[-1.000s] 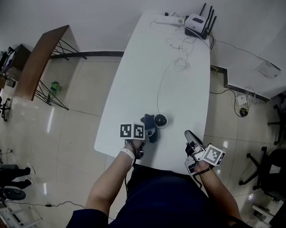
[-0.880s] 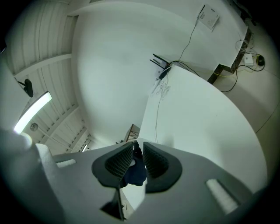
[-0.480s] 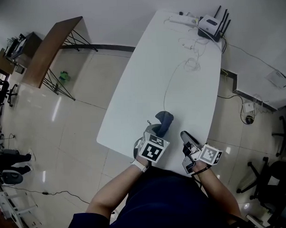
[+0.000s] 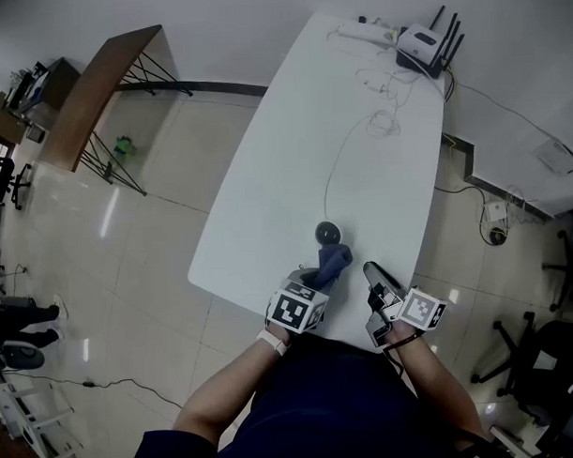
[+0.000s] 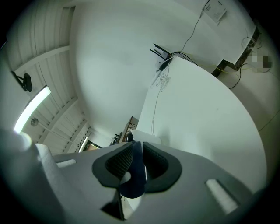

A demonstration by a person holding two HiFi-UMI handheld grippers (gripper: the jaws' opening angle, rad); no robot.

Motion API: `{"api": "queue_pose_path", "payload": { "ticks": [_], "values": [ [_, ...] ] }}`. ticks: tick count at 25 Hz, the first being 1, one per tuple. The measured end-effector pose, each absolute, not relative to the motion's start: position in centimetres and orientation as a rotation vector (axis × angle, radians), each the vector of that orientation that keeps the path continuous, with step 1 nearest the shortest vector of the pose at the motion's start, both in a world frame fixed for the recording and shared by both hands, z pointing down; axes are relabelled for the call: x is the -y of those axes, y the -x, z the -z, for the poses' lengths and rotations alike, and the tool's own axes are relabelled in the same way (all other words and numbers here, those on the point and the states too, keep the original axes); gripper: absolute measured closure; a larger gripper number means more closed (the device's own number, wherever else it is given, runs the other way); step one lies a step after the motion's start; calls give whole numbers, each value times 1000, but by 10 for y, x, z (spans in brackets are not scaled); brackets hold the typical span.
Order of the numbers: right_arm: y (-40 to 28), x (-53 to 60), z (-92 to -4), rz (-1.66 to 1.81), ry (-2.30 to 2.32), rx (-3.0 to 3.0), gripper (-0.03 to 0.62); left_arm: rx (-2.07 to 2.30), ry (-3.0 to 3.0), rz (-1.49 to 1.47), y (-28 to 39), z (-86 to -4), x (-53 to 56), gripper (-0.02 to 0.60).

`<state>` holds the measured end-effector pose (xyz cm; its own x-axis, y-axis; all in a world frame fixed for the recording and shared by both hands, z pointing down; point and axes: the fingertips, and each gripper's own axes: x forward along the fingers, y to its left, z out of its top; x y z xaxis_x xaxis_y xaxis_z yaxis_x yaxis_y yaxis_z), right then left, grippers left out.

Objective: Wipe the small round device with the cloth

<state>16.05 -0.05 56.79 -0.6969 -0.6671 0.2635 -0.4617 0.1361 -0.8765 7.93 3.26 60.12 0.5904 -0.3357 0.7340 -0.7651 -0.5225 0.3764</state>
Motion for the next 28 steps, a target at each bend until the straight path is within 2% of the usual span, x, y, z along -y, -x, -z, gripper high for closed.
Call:
{"api": "queue_pose_path", "payload": {
  "ticks": [3,19,28],
  "values": [
    [-154,2,-568,1590,1115,-2221,517,942,-1881,-582,-43,-610,-29,492],
    [-116,-14,-592,1578,1134,-2391,517,948,-1723,-549,6,-630,8,492],
    [-117,-13,-578,1526,1251,-2222,517,639,-1722,-737,-35,-651,-18,494]
  ]
}}
